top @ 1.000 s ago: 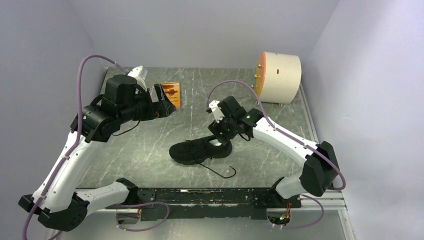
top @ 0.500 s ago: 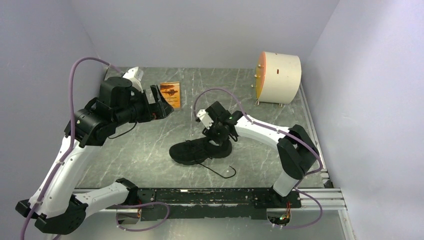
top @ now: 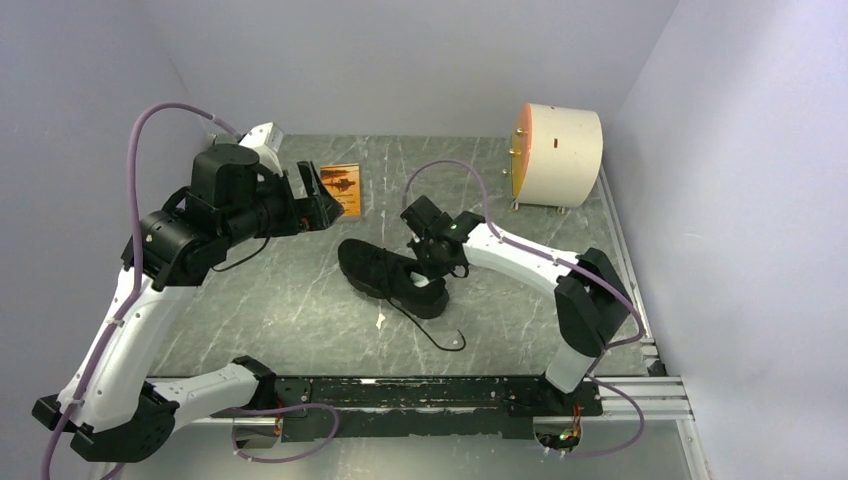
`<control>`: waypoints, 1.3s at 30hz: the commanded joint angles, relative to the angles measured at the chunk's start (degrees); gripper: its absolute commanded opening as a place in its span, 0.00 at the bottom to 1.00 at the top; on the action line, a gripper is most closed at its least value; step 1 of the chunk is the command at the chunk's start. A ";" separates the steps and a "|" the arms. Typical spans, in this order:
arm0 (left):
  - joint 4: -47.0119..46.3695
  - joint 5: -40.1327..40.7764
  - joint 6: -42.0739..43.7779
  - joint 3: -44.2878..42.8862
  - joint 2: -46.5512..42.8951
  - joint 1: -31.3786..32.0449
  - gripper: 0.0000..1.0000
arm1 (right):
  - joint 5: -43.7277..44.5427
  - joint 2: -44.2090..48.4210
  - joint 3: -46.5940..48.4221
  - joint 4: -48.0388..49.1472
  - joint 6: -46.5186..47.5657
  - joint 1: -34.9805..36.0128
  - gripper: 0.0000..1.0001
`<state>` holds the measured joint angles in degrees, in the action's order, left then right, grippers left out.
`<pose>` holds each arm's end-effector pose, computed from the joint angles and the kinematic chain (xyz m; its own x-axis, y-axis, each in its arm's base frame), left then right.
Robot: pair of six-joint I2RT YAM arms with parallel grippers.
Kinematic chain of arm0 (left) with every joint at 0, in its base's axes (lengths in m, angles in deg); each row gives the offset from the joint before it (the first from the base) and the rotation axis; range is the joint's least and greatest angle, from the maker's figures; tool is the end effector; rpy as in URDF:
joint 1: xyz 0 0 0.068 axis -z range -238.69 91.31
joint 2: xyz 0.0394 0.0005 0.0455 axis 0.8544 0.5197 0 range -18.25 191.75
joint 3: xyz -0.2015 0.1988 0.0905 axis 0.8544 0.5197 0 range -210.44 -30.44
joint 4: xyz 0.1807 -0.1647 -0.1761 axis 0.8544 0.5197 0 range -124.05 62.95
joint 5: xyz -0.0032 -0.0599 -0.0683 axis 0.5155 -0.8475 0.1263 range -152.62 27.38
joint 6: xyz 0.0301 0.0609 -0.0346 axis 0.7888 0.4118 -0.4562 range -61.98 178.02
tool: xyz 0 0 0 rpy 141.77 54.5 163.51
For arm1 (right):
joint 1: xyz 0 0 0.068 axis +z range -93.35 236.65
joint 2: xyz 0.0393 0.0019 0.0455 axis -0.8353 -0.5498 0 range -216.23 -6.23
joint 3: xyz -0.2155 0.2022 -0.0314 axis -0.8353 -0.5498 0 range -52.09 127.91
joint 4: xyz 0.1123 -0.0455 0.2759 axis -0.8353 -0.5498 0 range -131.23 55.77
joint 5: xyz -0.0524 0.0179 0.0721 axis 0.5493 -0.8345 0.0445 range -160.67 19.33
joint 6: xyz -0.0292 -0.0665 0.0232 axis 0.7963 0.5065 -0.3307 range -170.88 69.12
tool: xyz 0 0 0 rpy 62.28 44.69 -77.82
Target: Tie the shoes
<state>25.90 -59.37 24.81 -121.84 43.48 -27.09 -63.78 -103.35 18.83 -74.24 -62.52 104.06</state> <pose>0.1915 -0.1135 0.4925 -0.6230 -0.2588 -0.7382 0.1675 0.8776 -0.4491 0.2735 0.2861 0.2010 -0.7474 -0.5171 -0.4172 -0.5589 0.8288 -0.0261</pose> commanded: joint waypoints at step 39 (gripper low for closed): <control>0.69 0.93 0.91 2.43 -1.77 0.31 1.00 | 9.55 5.31 0.31 -6.14 -49.31 5.45 0.00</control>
<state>27.51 -54.61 24.22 -122.45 40.93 -27.09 -53.87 -96.73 18.37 -86.39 -109.29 106.53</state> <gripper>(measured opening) 0.995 0.038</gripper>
